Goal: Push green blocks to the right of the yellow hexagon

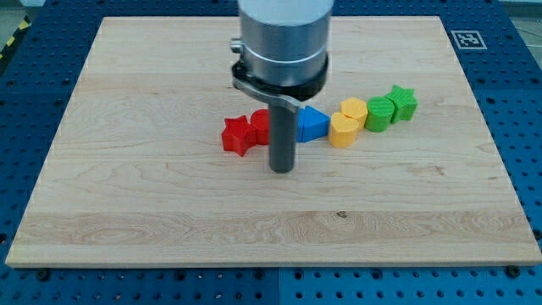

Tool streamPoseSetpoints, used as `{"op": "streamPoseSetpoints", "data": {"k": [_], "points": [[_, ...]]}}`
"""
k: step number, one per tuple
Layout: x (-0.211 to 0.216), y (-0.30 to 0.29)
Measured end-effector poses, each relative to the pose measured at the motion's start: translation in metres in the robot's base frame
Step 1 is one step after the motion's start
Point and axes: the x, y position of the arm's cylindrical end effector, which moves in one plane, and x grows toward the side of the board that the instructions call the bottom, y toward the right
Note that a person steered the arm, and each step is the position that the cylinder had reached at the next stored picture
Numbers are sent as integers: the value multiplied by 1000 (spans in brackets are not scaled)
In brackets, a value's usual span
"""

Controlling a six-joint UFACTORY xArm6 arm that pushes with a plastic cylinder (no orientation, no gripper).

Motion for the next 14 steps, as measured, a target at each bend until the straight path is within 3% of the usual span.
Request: {"op": "streamPoseSetpoints", "data": {"k": [3,14], "points": [[8,94],[-21,74]]}}
